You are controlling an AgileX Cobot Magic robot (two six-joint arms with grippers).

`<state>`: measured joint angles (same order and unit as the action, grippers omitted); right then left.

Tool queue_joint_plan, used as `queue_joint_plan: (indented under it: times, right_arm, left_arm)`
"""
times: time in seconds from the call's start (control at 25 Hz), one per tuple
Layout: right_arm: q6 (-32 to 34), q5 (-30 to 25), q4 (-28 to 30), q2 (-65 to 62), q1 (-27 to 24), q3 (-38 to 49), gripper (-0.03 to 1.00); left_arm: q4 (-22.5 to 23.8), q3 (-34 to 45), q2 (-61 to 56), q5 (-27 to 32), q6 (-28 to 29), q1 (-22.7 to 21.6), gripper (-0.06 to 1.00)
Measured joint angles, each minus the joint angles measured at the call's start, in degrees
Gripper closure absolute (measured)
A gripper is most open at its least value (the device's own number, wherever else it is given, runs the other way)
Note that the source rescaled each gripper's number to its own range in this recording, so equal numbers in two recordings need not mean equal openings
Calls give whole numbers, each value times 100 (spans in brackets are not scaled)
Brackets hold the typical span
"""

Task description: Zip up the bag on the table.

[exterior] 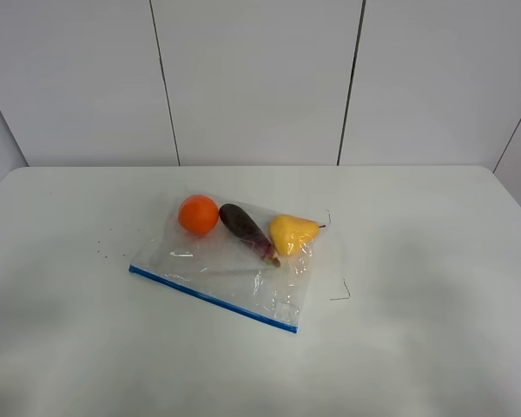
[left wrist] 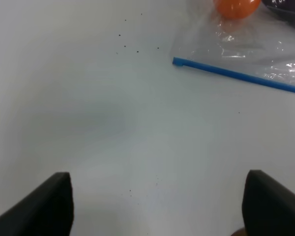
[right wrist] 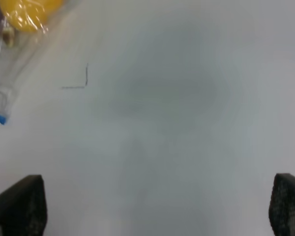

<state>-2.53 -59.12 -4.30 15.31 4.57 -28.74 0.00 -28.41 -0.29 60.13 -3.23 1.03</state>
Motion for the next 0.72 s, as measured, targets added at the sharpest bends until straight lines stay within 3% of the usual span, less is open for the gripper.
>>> queue_joint_plan:
  times: [0.4,0.72]
  right_arm:
    - [5,0,-10,0,-20,0,-3]
    - [5,7,-48,-375,-366,0,-3]
  left_arm:
    - [0,0,0,0,0,0,3]
    - [0,0,0,0,0,0,3]
